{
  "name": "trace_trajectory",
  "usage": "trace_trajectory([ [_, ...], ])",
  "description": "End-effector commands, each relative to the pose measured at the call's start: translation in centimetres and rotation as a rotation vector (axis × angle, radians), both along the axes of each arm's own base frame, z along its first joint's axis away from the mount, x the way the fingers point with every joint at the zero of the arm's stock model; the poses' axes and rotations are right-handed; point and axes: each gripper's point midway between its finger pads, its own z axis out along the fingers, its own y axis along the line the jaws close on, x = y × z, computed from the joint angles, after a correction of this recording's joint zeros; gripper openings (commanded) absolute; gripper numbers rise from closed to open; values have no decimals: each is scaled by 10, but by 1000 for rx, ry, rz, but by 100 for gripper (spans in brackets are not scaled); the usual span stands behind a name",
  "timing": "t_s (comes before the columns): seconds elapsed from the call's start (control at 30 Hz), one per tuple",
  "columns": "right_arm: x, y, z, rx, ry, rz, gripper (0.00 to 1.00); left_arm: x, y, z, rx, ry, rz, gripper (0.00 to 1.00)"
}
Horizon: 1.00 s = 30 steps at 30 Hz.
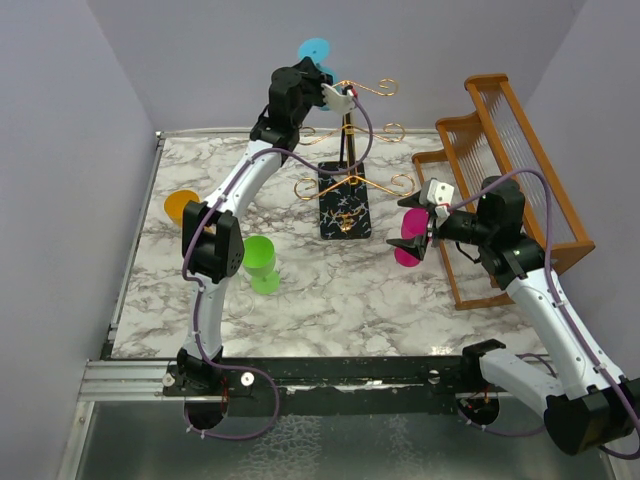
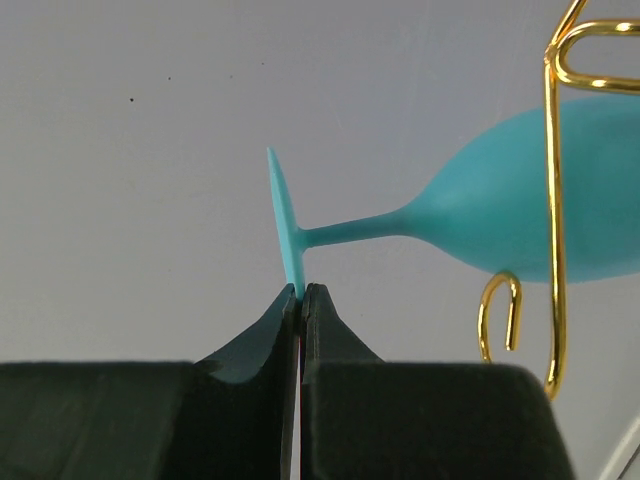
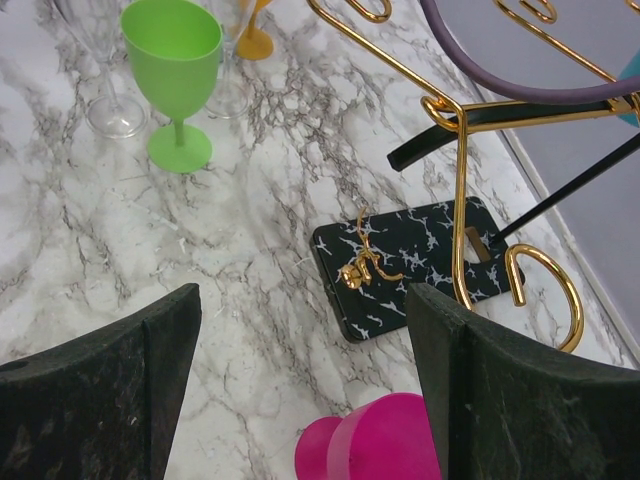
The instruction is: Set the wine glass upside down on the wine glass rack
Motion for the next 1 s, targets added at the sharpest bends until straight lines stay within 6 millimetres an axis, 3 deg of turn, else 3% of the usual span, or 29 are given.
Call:
trace_trajectory([
  [0.0, 3, -3, 3, 4, -31, -15, 83, -7, -13, 10, -45, 19, -68, 0],
  [0.43, 3, -4, 3, 3, -33, -17, 82, -27, -14, 13, -107, 115, -112, 0],
  [0.97, 4, -6, 3, 3, -37, -25, 83, -40, -4, -3, -90, 186, -87, 0],
])
